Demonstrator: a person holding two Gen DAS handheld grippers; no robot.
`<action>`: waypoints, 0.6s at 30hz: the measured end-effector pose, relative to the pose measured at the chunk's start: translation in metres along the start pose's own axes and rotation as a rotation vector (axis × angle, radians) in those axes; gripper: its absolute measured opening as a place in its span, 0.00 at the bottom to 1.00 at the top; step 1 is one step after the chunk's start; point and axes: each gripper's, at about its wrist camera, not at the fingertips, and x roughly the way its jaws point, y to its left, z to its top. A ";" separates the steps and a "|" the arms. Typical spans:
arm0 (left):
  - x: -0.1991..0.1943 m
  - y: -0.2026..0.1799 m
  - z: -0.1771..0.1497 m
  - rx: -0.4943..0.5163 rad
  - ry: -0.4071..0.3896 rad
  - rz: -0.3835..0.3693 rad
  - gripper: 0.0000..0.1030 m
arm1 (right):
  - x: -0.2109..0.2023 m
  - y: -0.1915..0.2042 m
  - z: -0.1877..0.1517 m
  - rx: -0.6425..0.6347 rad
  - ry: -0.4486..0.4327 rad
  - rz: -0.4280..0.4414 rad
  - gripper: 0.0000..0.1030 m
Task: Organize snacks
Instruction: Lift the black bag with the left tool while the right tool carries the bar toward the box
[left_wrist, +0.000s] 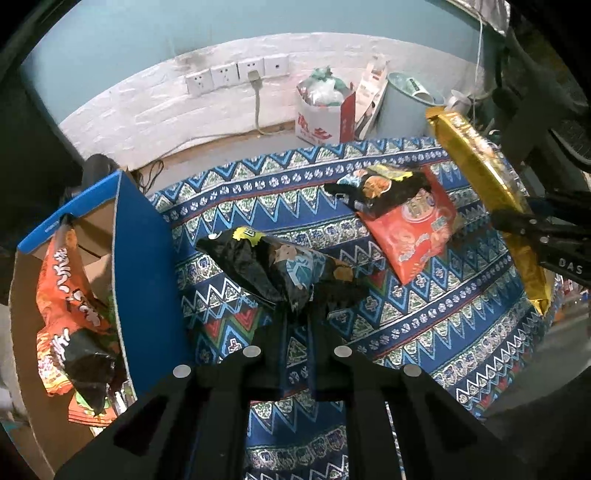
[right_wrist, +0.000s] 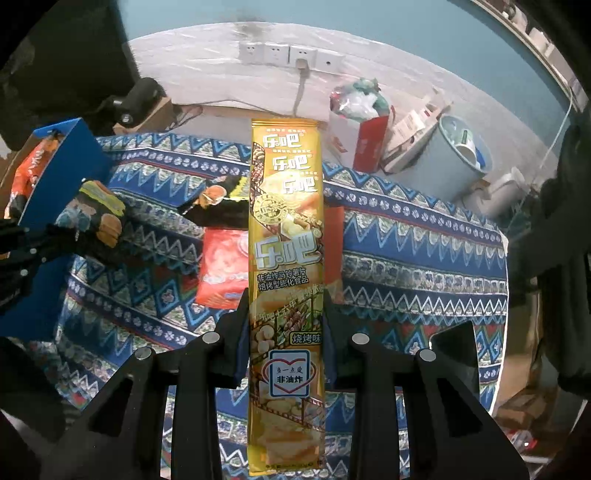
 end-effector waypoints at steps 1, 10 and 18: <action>-0.004 -0.001 -0.001 0.006 -0.011 0.000 0.08 | -0.001 0.001 0.000 -0.002 -0.001 0.002 0.29; -0.032 -0.005 -0.003 0.018 -0.083 0.005 0.08 | -0.013 0.014 0.003 -0.020 -0.019 0.016 0.29; -0.059 0.000 -0.006 0.017 -0.146 0.016 0.08 | -0.031 0.033 0.013 -0.047 -0.057 0.041 0.29</action>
